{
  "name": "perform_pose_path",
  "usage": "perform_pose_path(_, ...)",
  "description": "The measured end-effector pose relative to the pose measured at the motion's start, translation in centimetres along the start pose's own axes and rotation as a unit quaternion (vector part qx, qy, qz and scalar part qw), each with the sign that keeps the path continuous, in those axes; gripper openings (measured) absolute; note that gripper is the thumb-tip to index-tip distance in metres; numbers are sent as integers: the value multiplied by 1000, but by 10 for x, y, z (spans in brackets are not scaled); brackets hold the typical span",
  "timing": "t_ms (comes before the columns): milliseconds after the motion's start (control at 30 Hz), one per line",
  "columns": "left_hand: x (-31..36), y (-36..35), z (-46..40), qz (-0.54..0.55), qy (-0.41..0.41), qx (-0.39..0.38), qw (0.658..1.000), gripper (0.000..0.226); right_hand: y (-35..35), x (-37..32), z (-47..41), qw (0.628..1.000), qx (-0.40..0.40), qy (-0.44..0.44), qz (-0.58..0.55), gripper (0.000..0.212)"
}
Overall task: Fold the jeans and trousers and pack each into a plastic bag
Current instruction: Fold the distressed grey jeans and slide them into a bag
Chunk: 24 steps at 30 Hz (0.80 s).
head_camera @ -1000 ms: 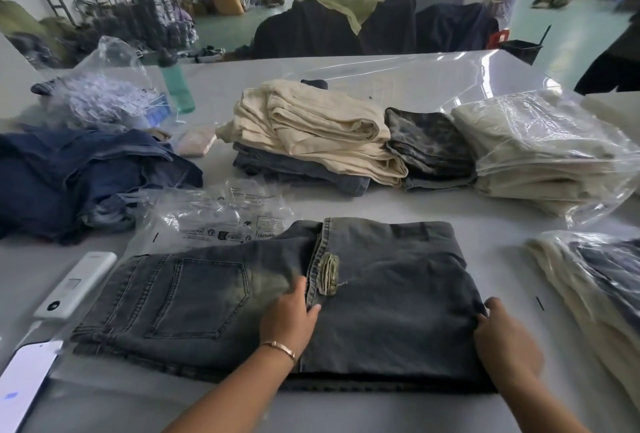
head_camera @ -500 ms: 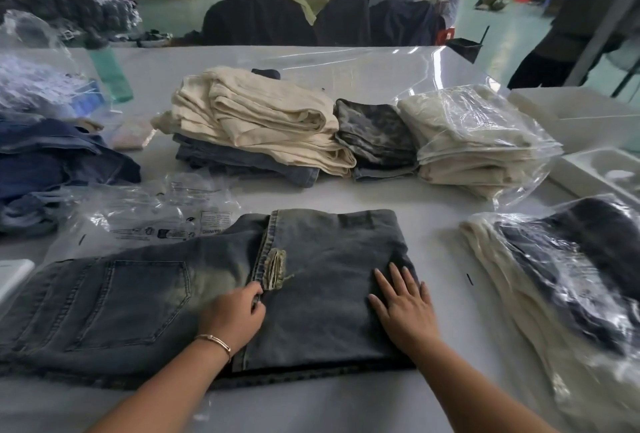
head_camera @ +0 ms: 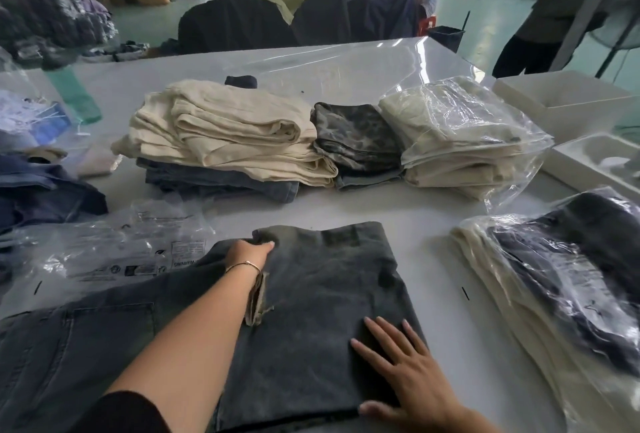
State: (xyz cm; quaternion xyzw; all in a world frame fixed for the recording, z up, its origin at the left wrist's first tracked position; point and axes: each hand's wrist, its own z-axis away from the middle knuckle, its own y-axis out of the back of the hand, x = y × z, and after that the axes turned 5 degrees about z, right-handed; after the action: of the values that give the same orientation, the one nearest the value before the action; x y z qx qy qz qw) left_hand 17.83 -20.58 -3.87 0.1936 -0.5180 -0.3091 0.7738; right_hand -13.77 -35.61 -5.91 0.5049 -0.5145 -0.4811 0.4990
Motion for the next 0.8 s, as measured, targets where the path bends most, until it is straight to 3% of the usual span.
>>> perform_pose_path(100, -2, 4, -6, -54, -32, 42, 997, 25, 1, 10, 1, 996, 22, 73, 38, 60)
perform_pose_path(200, -17, 17, -11, -46, -30, 124, 991, 21, -4, 16, 8, 990, 93, 105, 11, 34)
perform_pose_path(300, -26, 14, -4, -58, -62, 92, 992, 29, -5, 16, 13, 981, 143, 121, 48, 44)
perform_pose_path(433, -47, 10, 29, -78, -84, 112, 987, 40, 1, 3, 12, 973, 188, 126, 44, 28)
perform_pose_path(633, -94, 30, 78, -218, -69, 11, 973, 47, 5, 0, 6, 968, 204, 141, 40, 23)
perform_pose_path(733, -119, 39, 100, -143, -64, -18, 987, 39, 8, 10, 7, 966, 208, 150, 30, 29)
perform_pose_path(800, -130, 42, 112, -62, -70, 17, 996, 42, 11, 16, 6, 964, 210, 160, 28, 30)
